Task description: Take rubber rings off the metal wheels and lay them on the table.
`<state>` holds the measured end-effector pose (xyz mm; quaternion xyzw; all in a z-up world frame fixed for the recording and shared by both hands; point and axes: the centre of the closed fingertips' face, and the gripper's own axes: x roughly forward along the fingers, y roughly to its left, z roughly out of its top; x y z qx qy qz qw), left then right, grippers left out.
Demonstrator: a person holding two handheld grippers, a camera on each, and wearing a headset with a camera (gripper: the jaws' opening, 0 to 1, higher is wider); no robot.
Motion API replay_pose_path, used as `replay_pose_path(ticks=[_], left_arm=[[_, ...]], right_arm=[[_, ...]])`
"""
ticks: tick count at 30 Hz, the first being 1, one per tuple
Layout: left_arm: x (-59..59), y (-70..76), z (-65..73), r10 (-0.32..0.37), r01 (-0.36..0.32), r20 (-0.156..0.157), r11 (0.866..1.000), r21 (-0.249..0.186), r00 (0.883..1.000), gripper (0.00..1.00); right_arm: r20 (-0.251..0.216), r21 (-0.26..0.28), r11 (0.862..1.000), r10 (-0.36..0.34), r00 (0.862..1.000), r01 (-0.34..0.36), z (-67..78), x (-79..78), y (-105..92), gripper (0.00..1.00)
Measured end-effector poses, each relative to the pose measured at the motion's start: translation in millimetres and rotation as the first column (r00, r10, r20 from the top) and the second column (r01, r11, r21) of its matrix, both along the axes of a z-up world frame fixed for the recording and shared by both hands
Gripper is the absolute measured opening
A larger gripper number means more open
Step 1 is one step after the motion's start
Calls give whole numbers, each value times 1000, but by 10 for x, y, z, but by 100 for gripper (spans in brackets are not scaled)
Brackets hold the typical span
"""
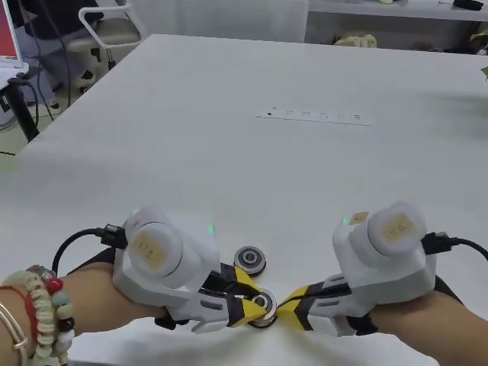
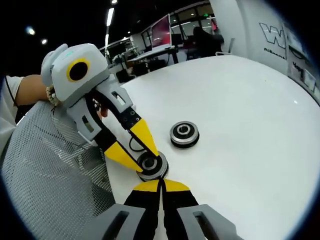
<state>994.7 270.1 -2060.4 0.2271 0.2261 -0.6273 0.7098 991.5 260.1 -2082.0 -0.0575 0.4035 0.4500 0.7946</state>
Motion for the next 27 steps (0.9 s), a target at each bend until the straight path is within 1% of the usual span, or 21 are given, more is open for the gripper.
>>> replay_pose_path(ticks=[3, 4, 5, 6, 8, 11, 15, 16, 19, 20, 25, 27], left_arm=[[-1, -10, 1, 1, -1, -2, 1000, -3, 1000, 8], [-1, -11, 0, 1, -1, -2, 1000, -3, 1000, 8], [-2, -12, 0, 2, -2, -4, 1000, -5, 1000, 8], [-2, -12, 0, 4, -4, -5, 1000, -6, 1000, 8], [-3, -12, -1, 4, -4, -5, 1000, -7, 1000, 8], [-4, -13, -2, 3, -3, -2, 1000, -9, 1000, 8], [-3, -15, -2, 4, -4, -2, 1000, -14, 1000, 8], [-3, -15, -3, 3, -3, -1, 1000, -16, 1000, 8], [-4, -16, -4, 6, -6, -5, 1000, -21, 1000, 8], [-4, -17, -4, 6, -6, -5, 1000, -22, 1000, 8], [-2, -18, -4, 5, -5, -4, 1000, -22, 1000, 8], [-2, -18, -4, 6, -6, -5, 1000, -22, 1000, 8]], right_arm=[[-12, 14, 1000, -12, 1000, 12, 8, 4, -16, 0], [-33, 21, 999, -27, 999, 27, 13, -1, -22, 0], [-42, 25, 999, -33, 999, 34, 16, 2, -25, 0], [-40, 26, 999, -34, 999, 35, 19, 11, -27, 0], [-65, 27, 998, -58, 996, 60, 18, 5, -22, 0], [-113, 24, 993, -111, 987, 114, 7, 9, -32, 0], [-155, 29, 986, -156, 976, 162, 2, 9, -47, 0], [-188, 40, 979, -187, 964, 198, 5, 5, -52, 0], [-193, 55, 979, -181, 964, 194, 8, 12, -69, 0], [-205, 62, 977, -189, 960, 206, 14, 6, -68, 0], [-237, 94, 969, -200, 951, 228, 40, 10, -65, 0], [-220, 114, 964, -211, 952, 240, 78, 63, -67, 0]])
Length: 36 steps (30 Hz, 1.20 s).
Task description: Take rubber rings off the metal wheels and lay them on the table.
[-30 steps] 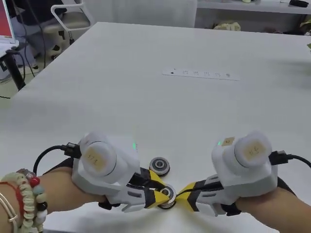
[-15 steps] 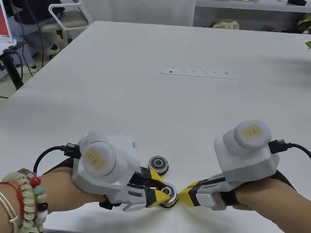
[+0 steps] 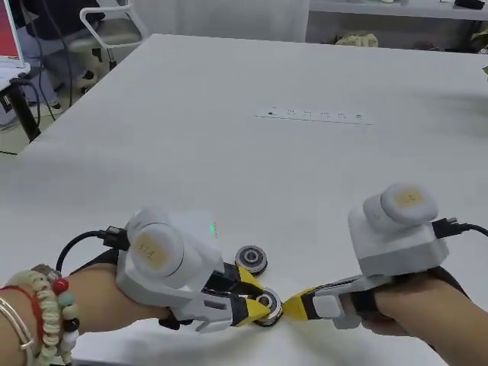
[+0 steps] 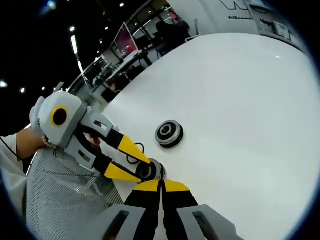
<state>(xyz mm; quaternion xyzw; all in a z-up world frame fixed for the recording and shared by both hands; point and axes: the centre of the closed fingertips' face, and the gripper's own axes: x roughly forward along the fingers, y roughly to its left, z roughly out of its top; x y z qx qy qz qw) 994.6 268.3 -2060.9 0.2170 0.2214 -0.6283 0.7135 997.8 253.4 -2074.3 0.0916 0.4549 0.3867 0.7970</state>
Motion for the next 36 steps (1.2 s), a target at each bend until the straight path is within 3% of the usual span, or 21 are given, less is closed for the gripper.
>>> replay_pose_path(ticks=[1, 2, 3, 6, 26, 30, 36], left_arm=[[0, -1, 0, 1, -1, 0, 1000, -1, 1000, 8], [1, -2, 1, 2, -2, 0, 1000, -2, 1000, 8], [-1, -3, 0, 1, -1, 0, 1000, -2, 1000, 8], [-2, -3, 0, -1, 1, 0, 1000, -5, 1000, 8], [-2, 2, -4, -1, 1, 1, 1000, -16, 1000, 8], [0, 0, -5, -1, 1, 5, 1000, -19, 1000, 8], [2, -3, -4, -4, 4, 7, 1000, -20, 1000, 8]], right_arm=[[-9, 50, 999, -11, 1000, 11, 81, 19, 31, 0], [-11, 19, 1000, 14, 1000, -14, 45, -30, 11, 0], [28, -12, 999, 33, 999, -32, 18, -15, 2, 0], [9, 21, 999, 25, 1000, -25, 58, -25, 62, 0], [29, 33, 999, 40, 999, -41, 117, -23, 129, 0], [83, 4, 996, 90, 992, -90, 129, -34, 148, 0], [86, 8, 996, 90, 992, -91, 135, -30, 147, 0]])
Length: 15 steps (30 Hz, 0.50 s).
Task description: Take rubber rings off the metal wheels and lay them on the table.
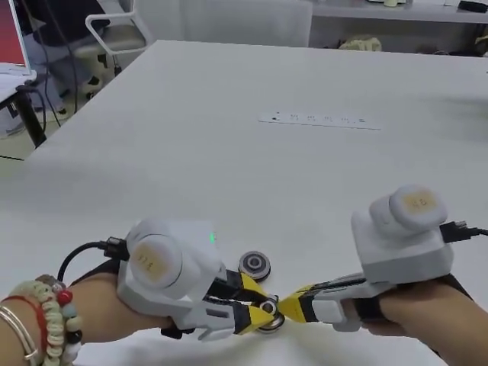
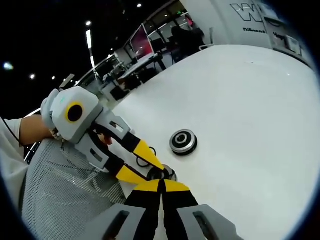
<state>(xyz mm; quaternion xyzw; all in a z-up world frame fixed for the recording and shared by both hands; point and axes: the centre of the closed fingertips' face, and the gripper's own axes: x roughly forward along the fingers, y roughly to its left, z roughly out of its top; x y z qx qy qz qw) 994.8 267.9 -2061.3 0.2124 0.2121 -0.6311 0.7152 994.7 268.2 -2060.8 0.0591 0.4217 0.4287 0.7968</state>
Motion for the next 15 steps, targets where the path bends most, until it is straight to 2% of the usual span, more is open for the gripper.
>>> replay_pose_path(ticks=[7, 8, 10, 12, 15], left_arm=[[-2, -4, 0, 0, 0, -2, 1000, -2, 1000, 8], [-3, -6, 0, 0, 0, -1, 1000, -2, 1000, 8], [-3, -18, 0, 2, -2, 0, 1000, -3, 1000, 8], [-2, -24, 0, 7, -7, -3, 1000, -3, 1000, 8], [-4, -23, 0, 8, -8, -4, 1000, -4, 1000, 8]], right_arm=[[12, 6, 1000, 10, 1000, -10, 21, -8, 37, 0], [17, 14, 1000, 11, 1000, -12, 36, -2, 50, 0], [25, 70, 997, 15, 1000, -16, 135, 4, 126, 0], [78, -9, 999, 32, 996, -31, 112, 36, 92, 0], [59, 7, 999, 37, 998, -38, 102, -2, 127, 0]])
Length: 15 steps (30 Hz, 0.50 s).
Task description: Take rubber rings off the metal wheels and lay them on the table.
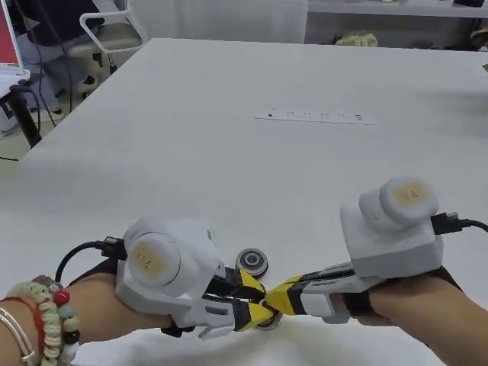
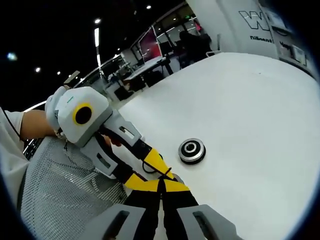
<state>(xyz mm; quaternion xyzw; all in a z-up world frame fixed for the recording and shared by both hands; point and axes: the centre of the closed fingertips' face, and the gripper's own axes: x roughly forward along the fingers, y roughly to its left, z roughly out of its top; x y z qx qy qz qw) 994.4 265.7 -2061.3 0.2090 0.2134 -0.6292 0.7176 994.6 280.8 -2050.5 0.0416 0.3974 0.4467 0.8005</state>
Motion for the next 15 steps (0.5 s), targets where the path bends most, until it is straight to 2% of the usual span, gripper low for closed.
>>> replay_pose_path(ticks=[6, 11, 15], left_arm=[[-5, -4, 2, -1, 1, 4, 1000, 9, 1000, 8], [-1, -8, -1, -8, 8, 7, 1000, 28, 1000, 8], [-5, 0, 5, -11, 11, -8, 999, 31, 1000, 9]], right_arm=[[-2, -45, 999, -27, 1000, 27, -68, 41, -111, 0], [-14, -59, 998, -30, 999, 29, -108, 26, -133, 0], [-9, -60, 998, -33, 999, 33, -104, 40, -142, 0]])
